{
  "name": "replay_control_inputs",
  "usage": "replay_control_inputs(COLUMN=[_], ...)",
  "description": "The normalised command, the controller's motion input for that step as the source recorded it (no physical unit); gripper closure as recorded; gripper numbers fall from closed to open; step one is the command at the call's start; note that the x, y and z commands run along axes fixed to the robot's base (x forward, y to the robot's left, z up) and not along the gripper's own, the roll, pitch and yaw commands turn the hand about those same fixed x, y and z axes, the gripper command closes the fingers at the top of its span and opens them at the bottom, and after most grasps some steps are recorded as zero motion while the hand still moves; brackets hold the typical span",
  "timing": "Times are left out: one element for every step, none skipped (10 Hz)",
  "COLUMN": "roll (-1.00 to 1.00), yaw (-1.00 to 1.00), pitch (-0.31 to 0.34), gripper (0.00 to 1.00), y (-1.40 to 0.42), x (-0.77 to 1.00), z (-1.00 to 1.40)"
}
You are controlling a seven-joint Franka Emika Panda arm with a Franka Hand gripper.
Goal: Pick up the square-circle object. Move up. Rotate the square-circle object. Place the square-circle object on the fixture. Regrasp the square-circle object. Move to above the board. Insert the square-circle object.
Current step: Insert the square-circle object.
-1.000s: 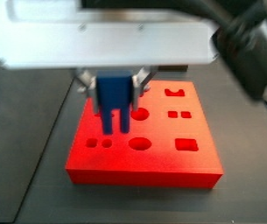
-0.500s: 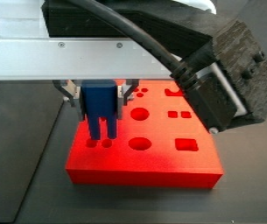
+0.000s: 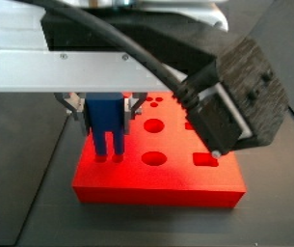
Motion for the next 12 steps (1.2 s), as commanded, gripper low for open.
replay_control_inputs(roll=[0.0,0.0,0.0,0.0,0.0,-0.01,-0.02,-0.03,-0.04,-0.03,0.0,0.0], yaw=[0.0,0.0,0.0,0.0,0.0,-0.08,-0.15,-0.14,-0.12,-0.09,-0.09,0.0], pitch=[-0.003,0.0,0.0,0.0,0.0,0.0,-0.034,-0.074,-0.039,0.0,0.0,0.0], gripper=[1.0,1.0,1.0,1.0,1.0,1.0,1.0,1.0,1.0,1.0,1.0,1.0], y=[0.0,0.0,0.0,0.0,0.0,0.0,0.0,0.0,0.0,0.0,0.0,0.0], x=[0.0,0.01,0.03,0.05,0.05,0.03,0.02,0.0,0.0,0.1,0.0,0.0], z=[-0.26,-0.28,-0.27,-0.24,-0.22,-0.24,-0.37,-0.52,-0.51,-0.47,-0.22,0.0])
